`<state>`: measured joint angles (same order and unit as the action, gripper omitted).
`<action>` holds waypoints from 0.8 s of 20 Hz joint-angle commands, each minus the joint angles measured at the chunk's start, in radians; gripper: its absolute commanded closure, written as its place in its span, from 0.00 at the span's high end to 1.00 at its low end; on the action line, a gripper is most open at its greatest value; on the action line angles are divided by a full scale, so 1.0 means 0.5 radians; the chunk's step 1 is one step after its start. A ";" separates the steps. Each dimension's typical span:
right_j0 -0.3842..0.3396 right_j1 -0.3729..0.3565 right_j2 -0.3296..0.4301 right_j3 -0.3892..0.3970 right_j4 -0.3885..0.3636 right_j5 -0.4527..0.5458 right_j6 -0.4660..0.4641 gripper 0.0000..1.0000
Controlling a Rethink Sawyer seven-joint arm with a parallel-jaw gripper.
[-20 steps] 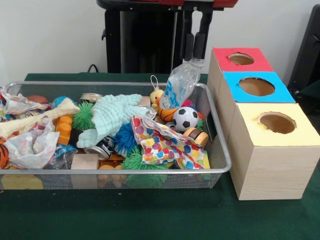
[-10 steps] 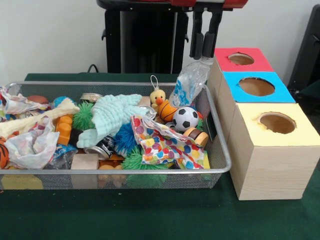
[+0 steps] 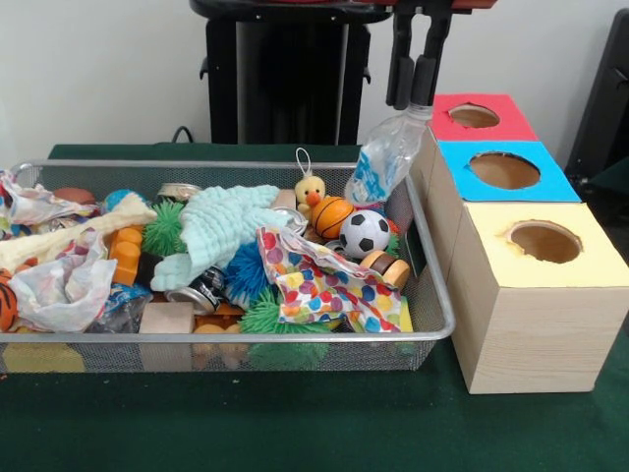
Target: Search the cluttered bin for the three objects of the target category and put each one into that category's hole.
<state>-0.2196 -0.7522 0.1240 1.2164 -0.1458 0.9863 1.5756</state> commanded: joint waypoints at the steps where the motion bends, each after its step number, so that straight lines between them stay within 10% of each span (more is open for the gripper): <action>1: 0.039 -0.015 -0.051 0.272 0.063 0.184 0.376 0.00; 16: 0.176 -0.070 -0.171 0.308 0.132 0.185 0.435 0.00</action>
<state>-0.1427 -0.7840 0.0588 1.2190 -0.1010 0.9863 1.5756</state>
